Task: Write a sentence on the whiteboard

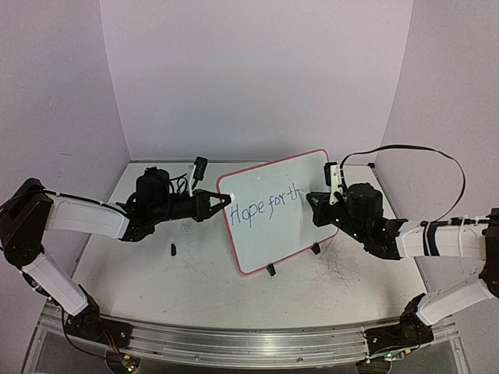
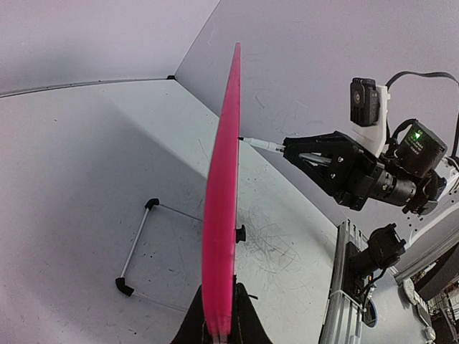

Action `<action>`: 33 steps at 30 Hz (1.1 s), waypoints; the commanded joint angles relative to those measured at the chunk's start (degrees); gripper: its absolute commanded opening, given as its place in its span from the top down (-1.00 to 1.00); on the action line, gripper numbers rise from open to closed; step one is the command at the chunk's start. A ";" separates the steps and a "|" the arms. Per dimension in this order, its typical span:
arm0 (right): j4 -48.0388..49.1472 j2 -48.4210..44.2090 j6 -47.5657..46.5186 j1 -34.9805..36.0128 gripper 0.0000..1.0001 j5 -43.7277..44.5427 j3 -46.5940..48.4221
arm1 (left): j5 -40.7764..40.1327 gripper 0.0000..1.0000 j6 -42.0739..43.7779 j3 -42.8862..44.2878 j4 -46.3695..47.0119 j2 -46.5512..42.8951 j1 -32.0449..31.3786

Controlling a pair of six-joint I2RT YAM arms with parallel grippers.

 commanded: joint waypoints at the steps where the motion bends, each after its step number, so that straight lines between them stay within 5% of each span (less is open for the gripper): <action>1: -1.16 -0.22 0.91 -0.18 1.00 2.11 0.99 | -2.22 1.00 4.34 0.74 -0.93 -1.32 0.33; 33: -0.67 -3.59 0.67 -0.73 1.00 -1.08 0.46 | -2.33 1.00 4.42 0.79 -1.20 -1.43 0.33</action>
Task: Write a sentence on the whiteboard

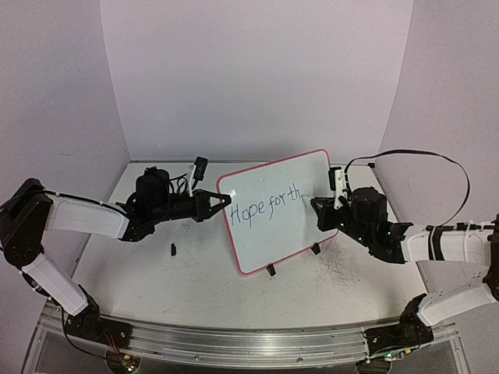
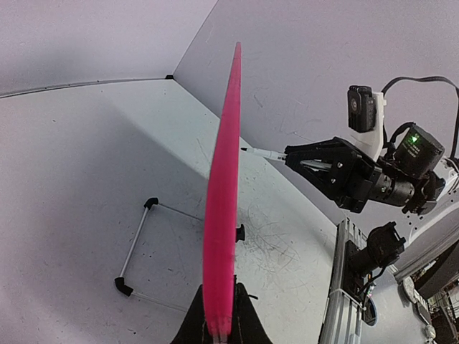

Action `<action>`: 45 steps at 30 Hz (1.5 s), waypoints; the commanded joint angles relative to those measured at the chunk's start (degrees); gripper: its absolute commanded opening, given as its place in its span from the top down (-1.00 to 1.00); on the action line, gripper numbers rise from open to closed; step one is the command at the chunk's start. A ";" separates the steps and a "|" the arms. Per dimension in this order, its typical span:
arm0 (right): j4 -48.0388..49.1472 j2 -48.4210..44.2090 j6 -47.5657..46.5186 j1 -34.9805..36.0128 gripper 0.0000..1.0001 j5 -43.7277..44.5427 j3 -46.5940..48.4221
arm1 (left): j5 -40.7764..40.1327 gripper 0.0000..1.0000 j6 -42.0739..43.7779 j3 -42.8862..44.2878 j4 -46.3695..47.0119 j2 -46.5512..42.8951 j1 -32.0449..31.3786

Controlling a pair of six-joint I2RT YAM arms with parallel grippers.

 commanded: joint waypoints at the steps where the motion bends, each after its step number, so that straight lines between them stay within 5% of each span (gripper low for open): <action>1: 1.77 -0.05 -0.57 -0.32 1.00 -0.48 3.31 | -2.59 1.00 4.19 0.77 -1.14 -1.31 0.33; 45: 5.15 3.44 0.44 -1.38 1.00 -0.02 4.23 | -2.63 1.00 4.26 0.76 -1.29 -1.30 0.33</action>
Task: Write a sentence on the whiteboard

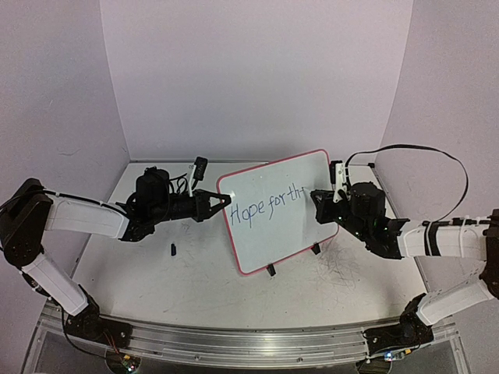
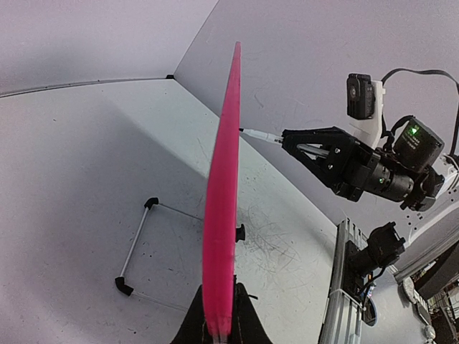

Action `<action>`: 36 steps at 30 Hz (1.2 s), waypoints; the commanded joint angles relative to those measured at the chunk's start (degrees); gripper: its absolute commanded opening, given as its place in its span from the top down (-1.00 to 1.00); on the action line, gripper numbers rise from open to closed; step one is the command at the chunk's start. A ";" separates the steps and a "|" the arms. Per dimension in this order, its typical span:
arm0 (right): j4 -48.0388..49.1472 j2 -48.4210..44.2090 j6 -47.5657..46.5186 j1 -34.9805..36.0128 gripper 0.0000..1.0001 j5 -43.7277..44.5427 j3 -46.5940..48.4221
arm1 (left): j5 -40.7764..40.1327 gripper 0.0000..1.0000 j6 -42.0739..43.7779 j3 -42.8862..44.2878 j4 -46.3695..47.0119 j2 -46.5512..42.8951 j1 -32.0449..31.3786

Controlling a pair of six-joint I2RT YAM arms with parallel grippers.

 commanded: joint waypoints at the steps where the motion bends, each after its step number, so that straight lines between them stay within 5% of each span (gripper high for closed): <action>1: 2.25 0.88 0.09 -0.34 1.00 -1.68 1.96 | -2.55 1.00 4.36 0.76 -1.24 -1.30 0.33; 36: -1.92 -1.33 1.73 -0.36 1.00 1.63 -1.13 | -2.54 1.00 4.27 1.14 -1.40 -1.12 0.33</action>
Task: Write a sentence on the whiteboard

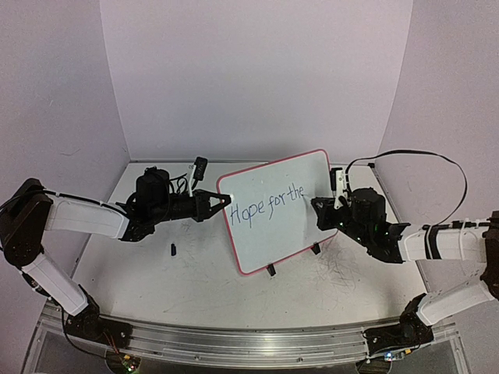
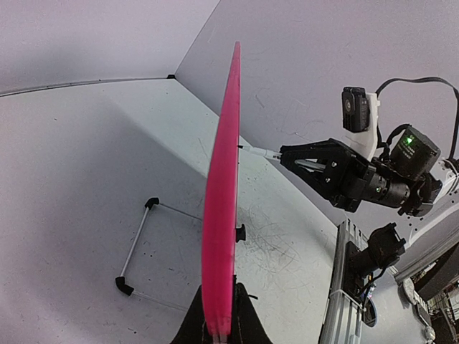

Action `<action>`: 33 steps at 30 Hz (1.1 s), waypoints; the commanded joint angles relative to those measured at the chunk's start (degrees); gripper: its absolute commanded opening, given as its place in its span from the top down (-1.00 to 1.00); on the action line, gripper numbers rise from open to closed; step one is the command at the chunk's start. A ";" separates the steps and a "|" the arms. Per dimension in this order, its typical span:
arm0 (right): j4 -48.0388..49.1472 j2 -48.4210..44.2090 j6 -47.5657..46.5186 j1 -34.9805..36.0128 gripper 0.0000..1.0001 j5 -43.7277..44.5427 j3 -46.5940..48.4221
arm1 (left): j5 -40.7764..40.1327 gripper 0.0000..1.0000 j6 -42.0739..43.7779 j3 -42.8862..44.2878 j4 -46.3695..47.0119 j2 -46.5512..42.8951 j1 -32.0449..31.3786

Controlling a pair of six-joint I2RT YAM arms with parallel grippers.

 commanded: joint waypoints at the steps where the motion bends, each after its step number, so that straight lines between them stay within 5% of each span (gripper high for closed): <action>1: -1.67 -1.05 0.19 -0.26 1.00 2.76 2.19 | -2.32 1.00 4.45 1.13 -1.30 -1.08 0.33; 8: -1.00 -6.17 -3.28 -0.69 1.00 4.54 5.74 | -2.30 1.00 4.51 1.44 -1.36 -0.80 0.33; 33: 1.10 0.23 -3.94 -2.33 1.00 2.05 6.16 | -2.40 1.00 4.87 0.95 -1.39 -1.46 0.31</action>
